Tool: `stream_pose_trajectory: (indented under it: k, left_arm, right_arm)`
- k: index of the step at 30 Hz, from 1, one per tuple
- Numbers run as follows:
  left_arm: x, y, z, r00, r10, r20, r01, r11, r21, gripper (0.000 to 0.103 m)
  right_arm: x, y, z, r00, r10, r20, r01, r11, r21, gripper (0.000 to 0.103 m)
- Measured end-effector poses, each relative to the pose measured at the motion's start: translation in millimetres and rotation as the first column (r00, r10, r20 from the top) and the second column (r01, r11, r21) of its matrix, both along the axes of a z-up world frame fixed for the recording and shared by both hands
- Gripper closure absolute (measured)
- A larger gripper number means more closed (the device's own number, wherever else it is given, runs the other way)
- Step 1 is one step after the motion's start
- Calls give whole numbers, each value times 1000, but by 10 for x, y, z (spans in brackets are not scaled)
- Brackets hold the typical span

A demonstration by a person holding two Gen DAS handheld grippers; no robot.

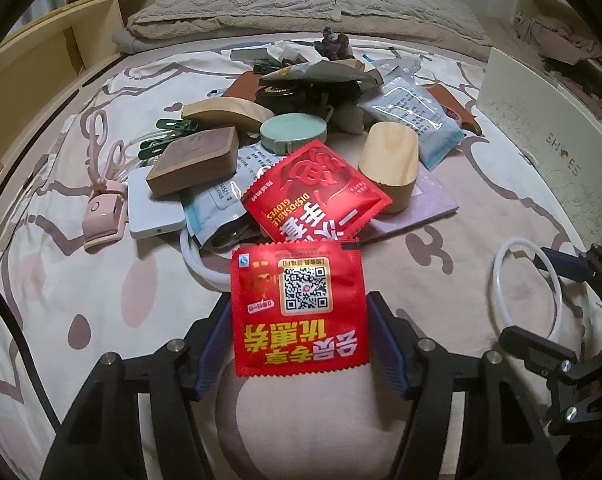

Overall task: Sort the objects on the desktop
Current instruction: 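Close the right tool on the white plastic ring, then lift the ring with the right tool while the left tool lifts the red packet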

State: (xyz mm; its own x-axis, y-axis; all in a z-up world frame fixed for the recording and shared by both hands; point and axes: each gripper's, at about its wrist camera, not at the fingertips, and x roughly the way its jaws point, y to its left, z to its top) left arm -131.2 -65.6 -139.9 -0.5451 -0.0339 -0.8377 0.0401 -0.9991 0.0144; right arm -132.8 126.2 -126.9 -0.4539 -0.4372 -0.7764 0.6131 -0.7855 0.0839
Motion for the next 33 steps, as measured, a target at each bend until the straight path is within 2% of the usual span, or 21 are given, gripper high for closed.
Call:
stream_pose_trajectory:
  k: [4,6,21,33]
  left_arm:
    - [5,-10,24,1000,2,-11,-1,1000,8,42]
    - [7,-20,44,1000,4,-20,-4,1000,9,49]
    - [40,-14,92,999,4,-42,-3,1000,26,50]
    - [136,14,276,992,-8,-128,17,997,71,50]
  right_arm:
    - [-15,26,29,1000,-14,-8,14,1000,-13,18]
    - [-20,44,47,1000,-21,-14,21,1000,-22,18]
    - [-27,88,115,999,-42,-27,40,997,-62,18]
    - [-17,275,407,992,-98,-84,84,984,-156,18]
